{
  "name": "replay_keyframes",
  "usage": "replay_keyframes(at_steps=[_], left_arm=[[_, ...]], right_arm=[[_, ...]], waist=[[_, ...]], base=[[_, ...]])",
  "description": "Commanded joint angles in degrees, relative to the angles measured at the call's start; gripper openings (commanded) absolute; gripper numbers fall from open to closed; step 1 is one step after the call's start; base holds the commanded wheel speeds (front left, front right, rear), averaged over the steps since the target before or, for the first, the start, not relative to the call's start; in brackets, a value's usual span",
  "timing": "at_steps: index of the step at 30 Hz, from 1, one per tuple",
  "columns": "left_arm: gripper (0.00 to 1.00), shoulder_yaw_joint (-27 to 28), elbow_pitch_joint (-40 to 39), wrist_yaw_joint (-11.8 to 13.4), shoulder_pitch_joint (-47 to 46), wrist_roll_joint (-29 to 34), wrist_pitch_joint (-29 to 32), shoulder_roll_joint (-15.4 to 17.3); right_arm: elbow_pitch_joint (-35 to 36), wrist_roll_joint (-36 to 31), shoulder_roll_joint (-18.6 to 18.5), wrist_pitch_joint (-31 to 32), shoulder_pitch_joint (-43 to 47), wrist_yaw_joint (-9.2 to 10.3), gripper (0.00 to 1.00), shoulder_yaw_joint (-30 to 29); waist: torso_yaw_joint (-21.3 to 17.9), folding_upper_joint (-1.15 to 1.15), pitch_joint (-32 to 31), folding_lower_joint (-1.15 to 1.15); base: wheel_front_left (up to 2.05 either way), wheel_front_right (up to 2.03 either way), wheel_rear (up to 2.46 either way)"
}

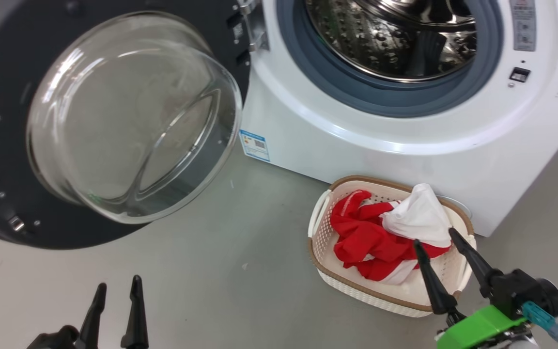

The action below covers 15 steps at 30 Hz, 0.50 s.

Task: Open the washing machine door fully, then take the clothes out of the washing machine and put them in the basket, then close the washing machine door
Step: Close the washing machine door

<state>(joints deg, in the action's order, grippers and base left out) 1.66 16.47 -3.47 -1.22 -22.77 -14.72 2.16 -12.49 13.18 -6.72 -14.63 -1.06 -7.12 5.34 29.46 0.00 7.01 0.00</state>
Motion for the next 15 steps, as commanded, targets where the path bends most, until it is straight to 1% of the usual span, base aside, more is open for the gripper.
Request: replay_keyframes(at_steps=[1,6,15], left_arm=[[1.00,1.9,-1.8,0.5,-0.2,-0.7,-0.3,0.7],[1.00,2.2,-2.6,1.2,0.5,-1.7,-0.3,0.7],[1.00,2.8,-4.2,1.8,1.1,-2.2,-0.3,0.7]], right_arm=[[0.8,0.5,-0.9,-0.4,-2.6,-0.36,1.00,2.0],[-0.4,1.0,-1.3,-0.4,-4.2,-0.36,1.00,3.9],[-1.0,1.9,-1.5,-0.4,-4.6,-0.36,1.00,4.9]], waist=[[0.8,0.00,0.3,0.00],[0.9,0.00,0.3,0.00],[0.8,0.00,-0.4,0.00]], base=[[0.00,0.00,0.00],[0.00,0.00,0.00],[0.00,0.00,0.00]])
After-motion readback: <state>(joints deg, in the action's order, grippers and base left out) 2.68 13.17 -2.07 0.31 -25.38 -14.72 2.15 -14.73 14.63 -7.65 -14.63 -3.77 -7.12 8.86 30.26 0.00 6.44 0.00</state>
